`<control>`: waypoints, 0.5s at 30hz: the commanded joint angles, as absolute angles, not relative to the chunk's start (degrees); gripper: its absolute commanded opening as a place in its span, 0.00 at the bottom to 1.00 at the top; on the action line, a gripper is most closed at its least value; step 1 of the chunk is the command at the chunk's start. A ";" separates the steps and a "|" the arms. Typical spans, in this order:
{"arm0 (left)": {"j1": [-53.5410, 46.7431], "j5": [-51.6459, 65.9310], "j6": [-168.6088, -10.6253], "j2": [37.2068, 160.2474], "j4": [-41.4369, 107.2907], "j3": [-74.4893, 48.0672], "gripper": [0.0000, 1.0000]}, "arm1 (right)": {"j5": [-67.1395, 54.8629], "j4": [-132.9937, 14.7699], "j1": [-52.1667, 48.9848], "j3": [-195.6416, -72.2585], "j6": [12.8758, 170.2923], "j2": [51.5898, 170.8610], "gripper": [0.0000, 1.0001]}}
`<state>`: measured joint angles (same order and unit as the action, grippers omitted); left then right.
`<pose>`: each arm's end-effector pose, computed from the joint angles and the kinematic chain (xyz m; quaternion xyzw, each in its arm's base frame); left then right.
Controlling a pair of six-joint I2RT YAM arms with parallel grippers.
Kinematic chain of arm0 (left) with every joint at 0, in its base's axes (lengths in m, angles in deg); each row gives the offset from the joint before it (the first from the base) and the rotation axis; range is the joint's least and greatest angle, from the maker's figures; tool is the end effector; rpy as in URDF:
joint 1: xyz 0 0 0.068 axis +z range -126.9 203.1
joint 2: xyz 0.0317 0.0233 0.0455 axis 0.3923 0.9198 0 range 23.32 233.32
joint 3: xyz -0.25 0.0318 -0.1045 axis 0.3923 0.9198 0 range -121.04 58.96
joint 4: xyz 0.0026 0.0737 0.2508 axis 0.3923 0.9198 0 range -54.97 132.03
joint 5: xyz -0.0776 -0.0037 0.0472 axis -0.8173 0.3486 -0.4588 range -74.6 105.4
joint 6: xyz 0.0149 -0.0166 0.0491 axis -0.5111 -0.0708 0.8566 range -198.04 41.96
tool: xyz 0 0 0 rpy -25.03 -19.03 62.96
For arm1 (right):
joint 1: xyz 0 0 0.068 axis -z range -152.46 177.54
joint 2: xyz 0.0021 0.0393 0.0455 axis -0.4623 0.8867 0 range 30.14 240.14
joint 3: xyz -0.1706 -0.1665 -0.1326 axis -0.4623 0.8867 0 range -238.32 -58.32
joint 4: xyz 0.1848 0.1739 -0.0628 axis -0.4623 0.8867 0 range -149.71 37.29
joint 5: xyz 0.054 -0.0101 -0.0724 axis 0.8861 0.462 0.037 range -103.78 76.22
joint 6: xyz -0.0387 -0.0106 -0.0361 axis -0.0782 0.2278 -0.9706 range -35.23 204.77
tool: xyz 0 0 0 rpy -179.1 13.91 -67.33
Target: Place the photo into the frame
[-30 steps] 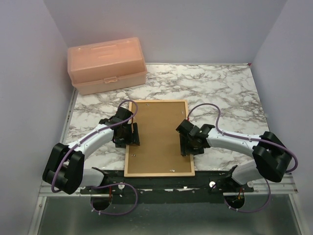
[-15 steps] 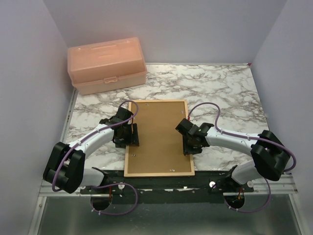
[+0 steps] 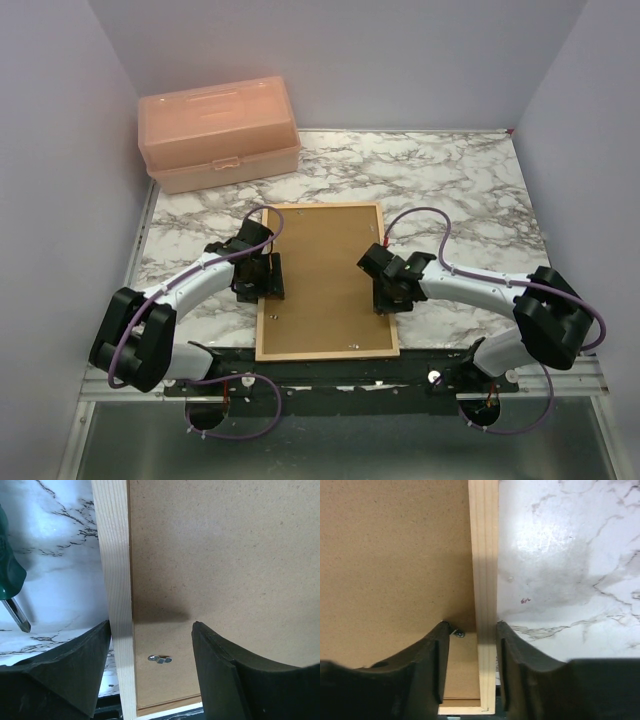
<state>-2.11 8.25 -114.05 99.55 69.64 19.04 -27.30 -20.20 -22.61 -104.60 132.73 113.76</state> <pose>0.2025 -0.1002 0.1698 -0.0824 0.9808 -0.1372 0.1111 0.1644 0.1839 0.1692 -0.0053 0.9866 0.0093 0.1630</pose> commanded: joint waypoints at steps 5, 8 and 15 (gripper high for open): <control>-2.21 6.40 -114.16 100.49 67.59 19.70 0.66 | -35.32 -20.01 -22.48 -103.49 132.76 115.66 0.17; -2.22 6.42 -114.16 100.73 67.60 19.58 0.65 | -35.57 -20.10 -22.47 -103.41 132.92 115.34 0.13; -2.21 6.50 -113.85 100.54 67.93 19.43 0.63 | -33.27 -21.74 -22.50 -103.15 133.24 114.51 0.00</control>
<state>-2.09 8.27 -114.02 100.38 69.31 19.15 -31.32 -19.17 -22.44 -104.73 132.73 113.61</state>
